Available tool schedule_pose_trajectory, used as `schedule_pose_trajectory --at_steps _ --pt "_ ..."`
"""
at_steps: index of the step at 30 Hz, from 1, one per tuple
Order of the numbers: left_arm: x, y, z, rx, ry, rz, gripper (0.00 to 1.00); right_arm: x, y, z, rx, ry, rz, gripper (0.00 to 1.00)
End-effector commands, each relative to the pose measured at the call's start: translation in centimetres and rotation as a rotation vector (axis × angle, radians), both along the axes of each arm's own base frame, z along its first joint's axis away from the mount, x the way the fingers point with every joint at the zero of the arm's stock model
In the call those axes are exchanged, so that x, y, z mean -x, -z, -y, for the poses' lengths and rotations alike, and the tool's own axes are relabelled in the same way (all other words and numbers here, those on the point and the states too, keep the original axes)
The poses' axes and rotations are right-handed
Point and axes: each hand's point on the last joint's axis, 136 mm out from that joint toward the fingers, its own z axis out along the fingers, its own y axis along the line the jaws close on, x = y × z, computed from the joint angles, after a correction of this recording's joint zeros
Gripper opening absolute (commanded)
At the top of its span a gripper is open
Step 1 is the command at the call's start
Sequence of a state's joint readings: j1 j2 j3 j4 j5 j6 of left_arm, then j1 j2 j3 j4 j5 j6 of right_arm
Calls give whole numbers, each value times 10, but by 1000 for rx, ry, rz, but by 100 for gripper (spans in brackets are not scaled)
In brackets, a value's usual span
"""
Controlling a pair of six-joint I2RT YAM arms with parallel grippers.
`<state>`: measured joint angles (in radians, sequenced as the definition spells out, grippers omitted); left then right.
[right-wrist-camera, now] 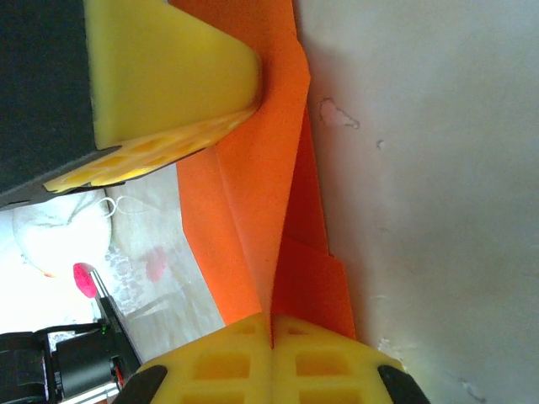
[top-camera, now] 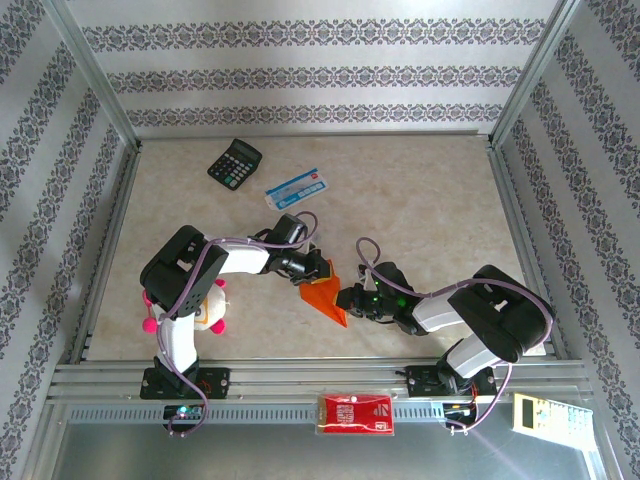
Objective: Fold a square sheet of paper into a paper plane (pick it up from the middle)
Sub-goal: Fourth fold the wing at the center of the table.
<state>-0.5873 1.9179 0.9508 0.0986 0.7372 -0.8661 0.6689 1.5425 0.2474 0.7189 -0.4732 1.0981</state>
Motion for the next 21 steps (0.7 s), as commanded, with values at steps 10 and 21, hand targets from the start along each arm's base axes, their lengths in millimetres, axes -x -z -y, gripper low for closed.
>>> schedule_pose_trajectory --at_steps 10,21 --pt "4 -2 -8 -17 6 19 13 2 28 20 98 63 -57 2" --pt "8 16 -15 -54 -2 -10 12 2 29 21 99 66 -61 2"
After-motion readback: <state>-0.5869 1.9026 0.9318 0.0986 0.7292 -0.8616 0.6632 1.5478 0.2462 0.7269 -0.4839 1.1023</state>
